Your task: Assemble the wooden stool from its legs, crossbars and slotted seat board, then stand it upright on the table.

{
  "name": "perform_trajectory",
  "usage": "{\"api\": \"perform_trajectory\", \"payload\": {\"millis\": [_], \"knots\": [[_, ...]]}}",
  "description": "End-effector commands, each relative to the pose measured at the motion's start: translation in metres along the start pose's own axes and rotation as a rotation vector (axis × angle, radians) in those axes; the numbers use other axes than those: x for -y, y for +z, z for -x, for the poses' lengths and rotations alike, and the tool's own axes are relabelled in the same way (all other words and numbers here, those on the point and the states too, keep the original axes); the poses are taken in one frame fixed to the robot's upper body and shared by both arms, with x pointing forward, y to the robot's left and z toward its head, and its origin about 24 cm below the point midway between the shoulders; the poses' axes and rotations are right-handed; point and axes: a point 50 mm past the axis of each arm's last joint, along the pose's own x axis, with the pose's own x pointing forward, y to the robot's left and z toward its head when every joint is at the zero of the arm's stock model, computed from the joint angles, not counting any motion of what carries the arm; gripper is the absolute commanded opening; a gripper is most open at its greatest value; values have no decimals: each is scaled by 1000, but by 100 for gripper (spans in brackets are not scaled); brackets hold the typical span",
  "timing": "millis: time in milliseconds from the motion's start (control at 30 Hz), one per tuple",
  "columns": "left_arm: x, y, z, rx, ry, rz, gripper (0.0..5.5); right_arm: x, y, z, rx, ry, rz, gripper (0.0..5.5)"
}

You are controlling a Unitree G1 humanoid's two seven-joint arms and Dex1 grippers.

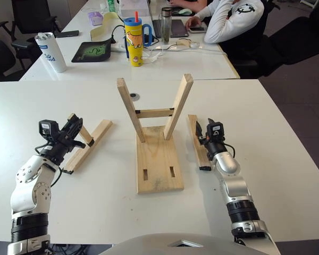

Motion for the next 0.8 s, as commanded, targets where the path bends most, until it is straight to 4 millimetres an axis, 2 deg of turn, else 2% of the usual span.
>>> {"api": "perform_trajectory", "payload": {"millis": [33,200,333,500,633,800], "knots": [[-5,8,1,44,19,-27,43,6,5,-3,8,6,8,238],[-12,15,-11,62,-21,-73,43,7,5,-4,6,11,12,238],[-17,11,-20,27,-82,-88,43,8,6,-5,7,5,11,238],[-23,5,-23,-6,-123,-88,43,10,6,-5,5,-8,1,238],[-26,-1,-18,-18,-122,-87,43,9,6,-7,5,3,-1,238],[-22,-3,-16,-13,-151,-77,43,10,7,-9,4,11,0,238]]}}
